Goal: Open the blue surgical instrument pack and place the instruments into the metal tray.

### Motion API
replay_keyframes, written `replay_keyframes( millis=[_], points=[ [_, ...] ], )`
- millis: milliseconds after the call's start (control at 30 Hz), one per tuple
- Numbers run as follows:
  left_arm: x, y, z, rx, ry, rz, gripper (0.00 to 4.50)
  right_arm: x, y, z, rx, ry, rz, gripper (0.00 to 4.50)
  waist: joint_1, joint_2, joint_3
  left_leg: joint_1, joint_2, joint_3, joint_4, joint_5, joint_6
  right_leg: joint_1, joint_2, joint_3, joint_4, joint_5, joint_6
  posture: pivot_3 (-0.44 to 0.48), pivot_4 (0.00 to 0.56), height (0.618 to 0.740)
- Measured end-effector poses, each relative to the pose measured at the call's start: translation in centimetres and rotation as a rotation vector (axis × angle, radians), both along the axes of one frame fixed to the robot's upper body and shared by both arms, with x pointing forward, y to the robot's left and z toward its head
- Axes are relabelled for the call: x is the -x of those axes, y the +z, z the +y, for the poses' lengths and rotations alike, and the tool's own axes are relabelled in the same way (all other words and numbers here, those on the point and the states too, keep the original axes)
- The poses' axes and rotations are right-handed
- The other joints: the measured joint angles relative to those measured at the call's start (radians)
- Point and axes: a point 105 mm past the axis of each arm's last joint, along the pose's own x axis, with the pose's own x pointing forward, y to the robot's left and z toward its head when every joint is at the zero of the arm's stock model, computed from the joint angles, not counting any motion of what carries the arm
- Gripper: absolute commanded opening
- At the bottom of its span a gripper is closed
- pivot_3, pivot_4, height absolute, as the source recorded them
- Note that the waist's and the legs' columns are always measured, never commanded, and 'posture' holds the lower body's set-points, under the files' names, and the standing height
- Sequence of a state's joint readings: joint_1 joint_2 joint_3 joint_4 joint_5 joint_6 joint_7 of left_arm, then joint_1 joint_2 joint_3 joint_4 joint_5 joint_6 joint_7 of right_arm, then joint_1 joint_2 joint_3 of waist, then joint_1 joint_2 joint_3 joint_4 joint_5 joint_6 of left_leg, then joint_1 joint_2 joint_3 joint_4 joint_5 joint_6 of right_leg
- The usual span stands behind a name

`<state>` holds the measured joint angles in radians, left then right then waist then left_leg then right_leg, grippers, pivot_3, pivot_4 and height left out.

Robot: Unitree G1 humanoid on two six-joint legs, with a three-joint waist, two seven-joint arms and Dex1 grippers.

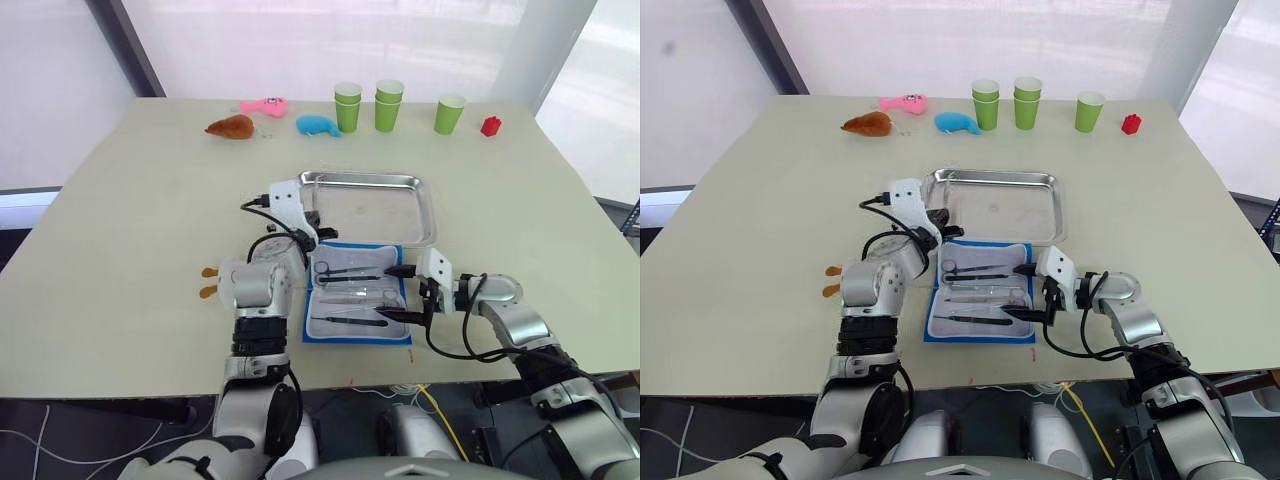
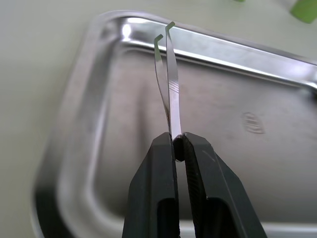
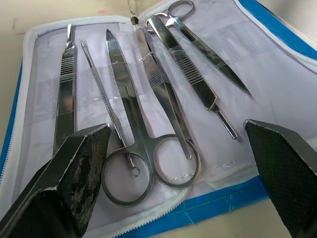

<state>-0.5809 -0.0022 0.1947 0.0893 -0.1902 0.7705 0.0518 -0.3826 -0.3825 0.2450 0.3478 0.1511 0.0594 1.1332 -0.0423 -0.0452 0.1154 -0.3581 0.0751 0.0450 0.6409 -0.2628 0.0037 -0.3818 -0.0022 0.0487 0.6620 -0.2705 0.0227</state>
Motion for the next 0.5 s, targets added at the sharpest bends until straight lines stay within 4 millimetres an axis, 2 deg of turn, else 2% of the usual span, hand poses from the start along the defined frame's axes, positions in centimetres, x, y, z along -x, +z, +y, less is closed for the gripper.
replay_keyframes(
  millis=[500],
  points=[
    [0.1,-1.2,0.2,-0.017,-0.002,0.051,0.04,0.1,0.0,0.0,0.001,0.003,0.002,4.5,0.0,0.0,0.0,0.003,0.0,0.001,-0.003,0.0,0.0,0.002,-0.001,0.001,-0.002,-0.002,-0.003,0.0,0.15,0.74]
  ],
)
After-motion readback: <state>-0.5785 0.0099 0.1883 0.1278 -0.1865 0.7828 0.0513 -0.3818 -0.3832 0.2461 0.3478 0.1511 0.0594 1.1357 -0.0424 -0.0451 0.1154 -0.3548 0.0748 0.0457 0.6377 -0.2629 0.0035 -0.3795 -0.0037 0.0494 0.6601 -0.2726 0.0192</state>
